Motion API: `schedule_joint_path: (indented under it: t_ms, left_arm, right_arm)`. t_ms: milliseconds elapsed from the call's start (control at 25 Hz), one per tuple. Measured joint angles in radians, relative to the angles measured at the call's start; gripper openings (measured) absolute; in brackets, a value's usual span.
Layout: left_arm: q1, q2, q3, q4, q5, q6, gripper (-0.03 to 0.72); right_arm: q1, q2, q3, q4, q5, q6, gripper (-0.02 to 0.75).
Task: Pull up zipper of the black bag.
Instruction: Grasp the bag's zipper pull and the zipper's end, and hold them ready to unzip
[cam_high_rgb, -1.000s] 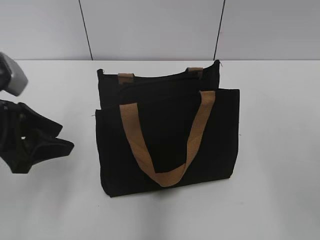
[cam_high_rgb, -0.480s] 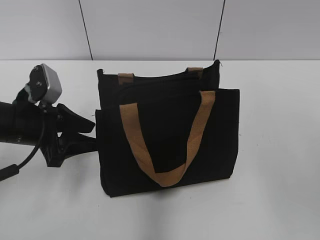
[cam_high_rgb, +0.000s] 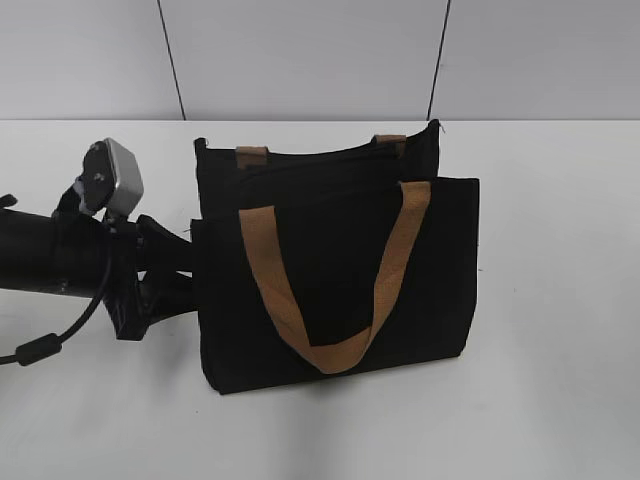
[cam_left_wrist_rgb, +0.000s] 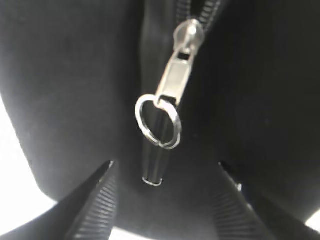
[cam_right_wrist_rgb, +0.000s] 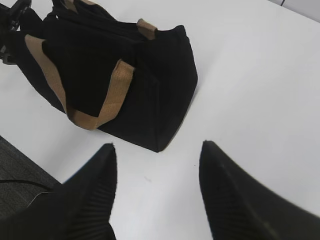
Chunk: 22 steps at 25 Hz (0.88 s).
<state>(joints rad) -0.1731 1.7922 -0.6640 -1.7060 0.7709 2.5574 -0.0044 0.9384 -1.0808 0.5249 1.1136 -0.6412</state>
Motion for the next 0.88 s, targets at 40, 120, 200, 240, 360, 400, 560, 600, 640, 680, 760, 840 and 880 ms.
schedule_joint_path:
  t_ms: [40,120,200,240,360,400,560,600,640,680,760,840,880]
  left_arm:
    - [-0.004,0.001,0.000,-0.011,0.000,0.014,0.435]
    - [-0.013,0.002,-0.001,-0.019,0.000,0.042,0.435]
    - [-0.020,0.008,-0.001,-0.024,0.000,0.062,0.435]
    - [-0.023,0.013,-0.001,-0.027,0.000,0.068,0.435]
    - [-0.028,0.046,-0.002,-0.031,-0.001,0.071,0.435]
    - [-0.029,0.056,-0.003,-0.032,-0.001,0.071,0.435]
    - [-0.029,0.070,-0.003,-0.035,0.001,0.072,0.420]
    - [-0.029,0.070,-0.003,-0.035,0.005,0.072,0.405]
    - [-0.029,0.071,-0.003,-0.035,0.014,0.072,0.377]
    - [-0.029,0.071,-0.003,-0.035,0.025,0.072,0.337]
    - [-0.029,0.071,-0.003,-0.035,0.047,0.072,0.246]
    - [-0.029,0.071,-0.003,-0.035,0.067,0.072,0.138]
    - [-0.029,0.071,-0.003,-0.035,0.071,0.072,0.094]
  right_arm:
    - [0.000,0.000,0.000,0.001,0.000,0.000,0.412]
    - [0.000,0.000,0.000,0.008,0.000,0.000,0.412]
    - [0.000,0.000,0.000,0.015,0.002,0.000,0.412]
    - [0.000,0.000,0.000,0.018,0.002,0.000,0.412]
    - [0.000,0.000,0.000,0.021,0.002,0.000,0.412]
    - [0.000,0.000,0.000,0.021,0.002,0.000,0.412]
    - [0.000,0.000,0.000,0.022,0.002,0.000,0.412]
    - [0.000,0.000,0.000,0.022,0.002,0.000,0.412]
    - [0.000,0.000,0.000,0.022,0.002,0.000,0.412]
    - [0.000,0.000,0.000,0.022,0.002,0.000,0.412]
    - [0.000,0.000,0.000,0.022,0.002,0.000,0.412]
    - [0.000,0.000,0.000,0.022,0.002,0.000,0.412]
    - [0.000,0.000,0.000,0.022,0.002,0.000,0.412]
